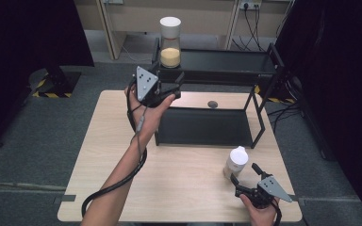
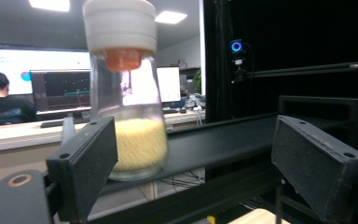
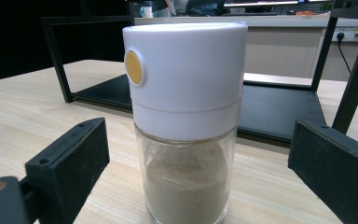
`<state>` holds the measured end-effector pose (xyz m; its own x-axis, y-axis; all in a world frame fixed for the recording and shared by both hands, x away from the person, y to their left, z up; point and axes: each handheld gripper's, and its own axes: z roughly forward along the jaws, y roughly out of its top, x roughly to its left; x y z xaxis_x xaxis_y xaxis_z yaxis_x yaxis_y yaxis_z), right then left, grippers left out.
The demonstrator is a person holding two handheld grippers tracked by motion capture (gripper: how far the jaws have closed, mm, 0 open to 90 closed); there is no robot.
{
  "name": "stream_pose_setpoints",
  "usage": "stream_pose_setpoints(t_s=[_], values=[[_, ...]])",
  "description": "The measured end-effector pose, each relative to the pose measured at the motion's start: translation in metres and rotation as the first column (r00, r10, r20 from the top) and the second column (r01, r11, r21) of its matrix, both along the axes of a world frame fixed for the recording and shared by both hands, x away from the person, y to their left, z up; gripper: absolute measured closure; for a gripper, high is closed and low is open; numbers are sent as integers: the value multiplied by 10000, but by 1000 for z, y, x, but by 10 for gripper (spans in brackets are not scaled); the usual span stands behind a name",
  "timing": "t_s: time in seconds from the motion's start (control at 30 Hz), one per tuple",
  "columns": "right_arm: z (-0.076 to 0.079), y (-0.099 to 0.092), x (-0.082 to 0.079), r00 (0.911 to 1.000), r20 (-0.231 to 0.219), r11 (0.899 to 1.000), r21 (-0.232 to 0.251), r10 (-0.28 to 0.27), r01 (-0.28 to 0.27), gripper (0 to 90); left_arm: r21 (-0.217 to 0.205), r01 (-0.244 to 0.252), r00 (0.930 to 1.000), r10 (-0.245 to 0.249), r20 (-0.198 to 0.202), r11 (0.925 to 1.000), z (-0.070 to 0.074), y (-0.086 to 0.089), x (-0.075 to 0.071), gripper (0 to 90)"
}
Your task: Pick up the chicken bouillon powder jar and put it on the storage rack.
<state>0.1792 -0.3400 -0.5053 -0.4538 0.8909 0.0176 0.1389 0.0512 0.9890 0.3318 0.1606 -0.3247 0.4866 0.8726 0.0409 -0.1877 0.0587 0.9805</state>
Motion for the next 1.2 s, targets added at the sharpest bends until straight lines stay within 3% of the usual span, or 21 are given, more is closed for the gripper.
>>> stream_pose_setpoints(t_s=[0.33,0.43,0.67,0.83,0.97,1.2], values=[[0,0,0,10000,7,10000,5,7,-7,54,-149,360,9988,-365,-336,9992,-50,1,-25,137],[0,0,0,10000,15,10000,-20,13,-13,54,41,385,9987,-383,-327,9993,-61,-1,-31,137],[0,0,0,10000,13,10000,-20,5,-5,54,-94,554,9975,-557,-426,9984,-77,-3,-40,137],[0,0,0,10000,17,10000,-23,10,-10,54,106,615,9965,-607,-578,9981,-91,-3,-48,138],[0,0,0,10000,18,10000,-30,0,0,54,279,646,9971,-634,-430,9975,-100,-2,-54,145],[0,1,0,10000,20,10000,-31,-10,10,54,252,759,9956,-743,-562,9968,-112,0,-61,144]])
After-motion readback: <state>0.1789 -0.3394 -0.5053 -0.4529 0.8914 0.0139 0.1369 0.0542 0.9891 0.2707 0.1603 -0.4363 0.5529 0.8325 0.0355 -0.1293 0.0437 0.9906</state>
